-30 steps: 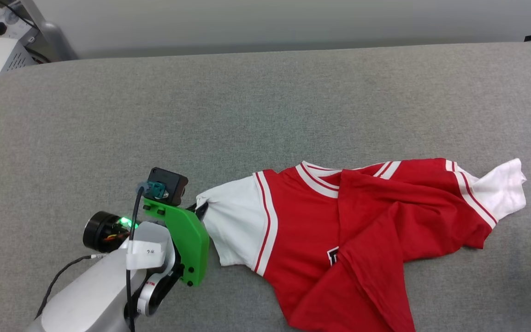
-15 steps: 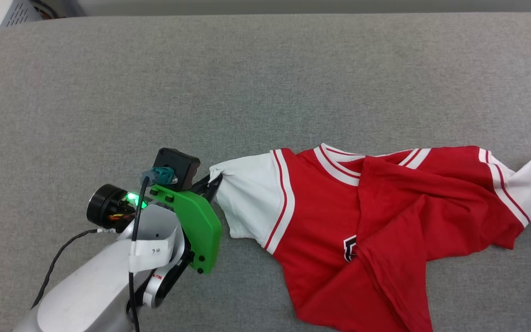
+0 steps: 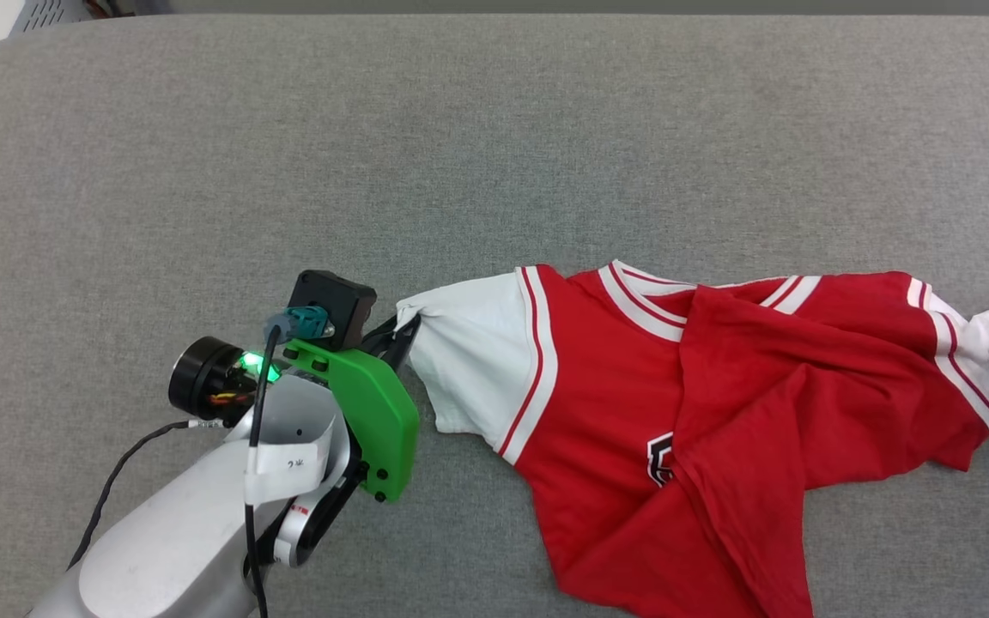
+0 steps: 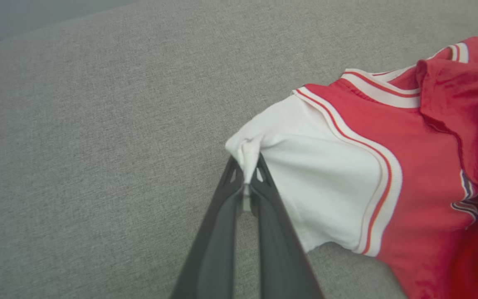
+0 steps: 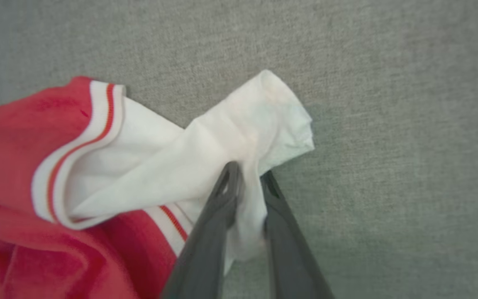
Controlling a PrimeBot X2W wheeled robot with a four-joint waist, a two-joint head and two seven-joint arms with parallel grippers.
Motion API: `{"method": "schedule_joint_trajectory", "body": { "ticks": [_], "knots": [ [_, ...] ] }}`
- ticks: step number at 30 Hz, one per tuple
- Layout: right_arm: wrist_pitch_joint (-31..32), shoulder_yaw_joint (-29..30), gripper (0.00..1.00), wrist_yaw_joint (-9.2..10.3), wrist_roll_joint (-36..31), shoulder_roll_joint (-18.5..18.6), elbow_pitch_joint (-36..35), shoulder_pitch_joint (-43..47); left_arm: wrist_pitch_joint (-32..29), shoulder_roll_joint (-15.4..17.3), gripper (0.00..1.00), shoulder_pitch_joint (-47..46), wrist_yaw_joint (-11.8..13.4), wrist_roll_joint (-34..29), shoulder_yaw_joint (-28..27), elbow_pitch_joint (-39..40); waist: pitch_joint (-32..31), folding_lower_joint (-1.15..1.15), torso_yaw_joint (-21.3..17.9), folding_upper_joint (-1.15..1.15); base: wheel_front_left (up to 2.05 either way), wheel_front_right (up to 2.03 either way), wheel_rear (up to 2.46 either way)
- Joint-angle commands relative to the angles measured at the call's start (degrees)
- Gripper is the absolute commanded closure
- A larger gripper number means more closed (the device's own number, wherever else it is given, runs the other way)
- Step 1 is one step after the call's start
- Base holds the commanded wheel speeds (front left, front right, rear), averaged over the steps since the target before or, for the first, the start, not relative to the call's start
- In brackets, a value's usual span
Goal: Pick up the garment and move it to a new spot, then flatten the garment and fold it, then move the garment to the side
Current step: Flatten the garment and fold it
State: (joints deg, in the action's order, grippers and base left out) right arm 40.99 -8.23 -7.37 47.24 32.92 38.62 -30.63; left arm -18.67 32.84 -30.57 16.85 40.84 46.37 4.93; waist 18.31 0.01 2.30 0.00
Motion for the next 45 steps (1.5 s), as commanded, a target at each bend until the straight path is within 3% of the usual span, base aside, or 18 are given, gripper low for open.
{"method": "schedule_joint_trajectory", "body": {
  "ticks": [1, 9, 18, 25, 30, 36, 45],
  "knots": [
    [0.1, -1.6, 1.00, -0.12, 1.5, -2.4, 1.5, 2.5, 0.6, -0.2, 1.00, -0.3, -0.1, -0.1, -0.1, -0.3, -0.7, -0.01, -0.1, 0.00, 0.00, 0.00, 0.00],
    [-8.8, -0.1, 1.00, -0.12, 4.1, 1.8, -1.2, 0.9, 2.8, 0.8, 1.00, 1.1, 0.3, 0.9, -1.8, -1.1, -4.0, -0.01, -0.9, 0.00, 0.00, 0.00, 0.00],
    [-18.1, -2.0, 1.00, -0.12, -1.4, 5.5, -8.3, -2.7, 7.5, 2.9, 1.00, -1.0, -0.8, 2.5, -6.8, -6.9, -9.4, -0.01, -2.3, 0.00, 0.00, 0.00, 0.00],
    [-20.9, -3.9, 1.00, -0.12, -5.6, 4.4, -11.7, -7.2, 11.2, 1.1, 1.00, -7.4, -2.8, 4.0, -10.7, -14.1, -11.4, -0.01, -3.1, 0.00, 0.00, 0.00, 0.00],
    [-22.3, -4.8, 1.00, -0.12, -9.5, 2.3, -11.3, -14.0, 13.1, -1.5, 1.00, -16.3, -5.9, 5.0, -12.9, -22.9, -10.9, -0.01, -3.7, 0.00, 0.00, 0.00, 0.00],
    [-25.0, -4.5, 1.00, -0.12, -13.7, -0.6, -8.1, -25.4, 14.3, -4.1, 1.00, -29.8, -8.9, 3.4, -13.6, -33.2, -7.1, -0.01, -4.2, 0.00, 0.00, 0.00, 0.00],
    [-31.3, -3.3, 1.00, -0.12, -17.6, -3.8, 0.9, -45.6, 18.3, -5.9, 1.00, -50.0, -10.7, -2.2, -13.1, -46.7, 0.9, -0.01, -5.4, 0.00, 0.00, 0.00, 0.00]
  ]
}}
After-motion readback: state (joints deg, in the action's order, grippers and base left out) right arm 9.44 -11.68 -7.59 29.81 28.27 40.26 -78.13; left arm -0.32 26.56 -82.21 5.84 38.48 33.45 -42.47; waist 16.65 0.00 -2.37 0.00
